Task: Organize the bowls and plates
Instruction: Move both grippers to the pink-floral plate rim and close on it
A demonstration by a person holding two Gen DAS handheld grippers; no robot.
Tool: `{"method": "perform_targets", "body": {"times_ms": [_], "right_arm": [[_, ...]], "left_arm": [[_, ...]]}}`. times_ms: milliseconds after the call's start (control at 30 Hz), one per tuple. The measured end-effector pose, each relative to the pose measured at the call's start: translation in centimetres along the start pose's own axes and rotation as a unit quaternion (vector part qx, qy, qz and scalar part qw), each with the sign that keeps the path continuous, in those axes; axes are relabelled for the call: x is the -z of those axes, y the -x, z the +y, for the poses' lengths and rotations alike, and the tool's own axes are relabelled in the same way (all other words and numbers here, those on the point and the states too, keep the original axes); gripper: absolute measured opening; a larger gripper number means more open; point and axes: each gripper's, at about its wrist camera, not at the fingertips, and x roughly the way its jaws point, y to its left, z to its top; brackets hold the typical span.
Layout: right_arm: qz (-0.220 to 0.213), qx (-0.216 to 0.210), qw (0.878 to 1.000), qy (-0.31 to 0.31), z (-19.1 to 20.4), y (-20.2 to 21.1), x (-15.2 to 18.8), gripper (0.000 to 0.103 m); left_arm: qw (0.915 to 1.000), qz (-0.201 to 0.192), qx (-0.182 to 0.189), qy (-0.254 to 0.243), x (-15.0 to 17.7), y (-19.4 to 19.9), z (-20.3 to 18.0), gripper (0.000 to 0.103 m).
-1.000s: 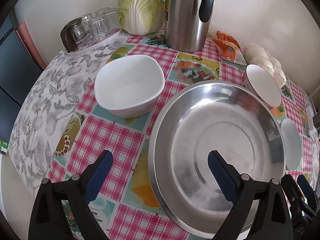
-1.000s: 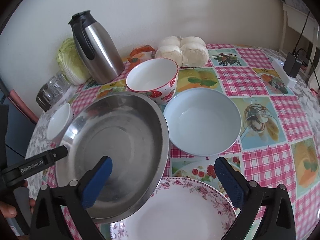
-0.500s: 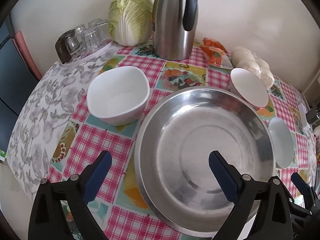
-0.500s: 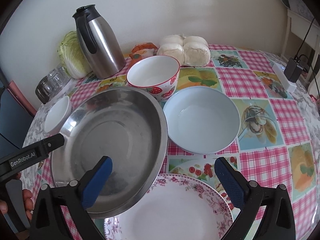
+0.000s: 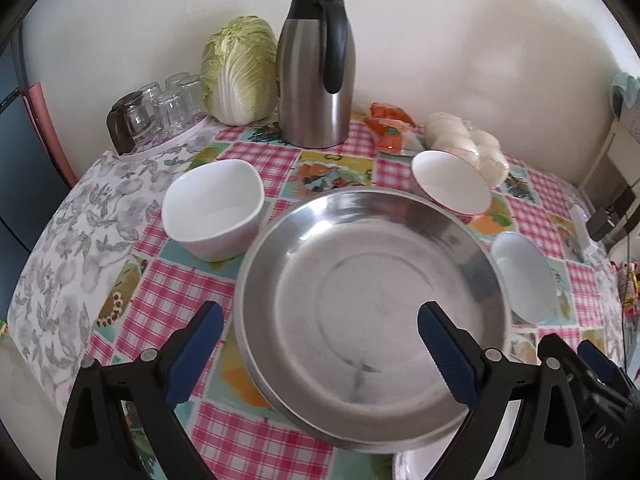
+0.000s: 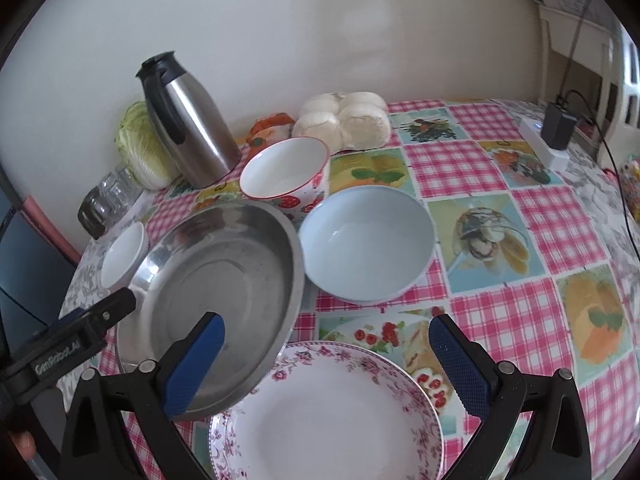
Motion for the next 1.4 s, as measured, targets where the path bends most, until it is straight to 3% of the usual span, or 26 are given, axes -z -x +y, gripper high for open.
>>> {"method": "perform_targets", "body": {"times_ms": [233,433,867,1000,1133,1233,1300,1400], "right_arm": [[0.001,-0.002,1.0,-0.022,-2.0,1.6,0.9,0.103],[0.015,0.002,1.0,-0.018,-2.9,2.5,1.8,0.103],[0.035,-0.007,0.998,-0.052,-5.0,2.9,3.0,0.103],[0.067,-0.01,0.996,-0.059,-5.3,1.4,3.6,0.086],[0.122,-0.021,0.988,-0.094,-6.7,-0.9,4.7,0.071],[0.152,-0.032,0.979,-0.13,-8.1,-2.2,5.6,0.054],[0.163,-0.04,0.975,-0.149,-8.8,-2.7,6.0,0.04],[0.16,-0.053,0.972,-0.165,-9.4,-2.8,6.1,0.034]], "left_arm": [[0.998,0.019,0.06,0.01,1.7,1.5,-0.8,0.098],[0.9954,0.029,0.088,0.022,3.5,2.5,-1.8,0.098],[0.9892,0.095,0.104,0.041,6.0,2.1,-2.6,0.097],[0.9848,0.124,0.114,0.043,6.6,1.2,-2.7,0.092],[0.9799,0.152,0.12,0.049,7.1,0.1,-2.7,0.091],[0.9777,0.168,0.115,0.051,7.4,-0.7,-2.9,0.09],[0.9769,0.177,0.111,0.048,7.6,-1.1,-3.1,0.09],[0.9745,0.19,0.11,0.046,7.8,-1.9,-3.5,0.09]]}}
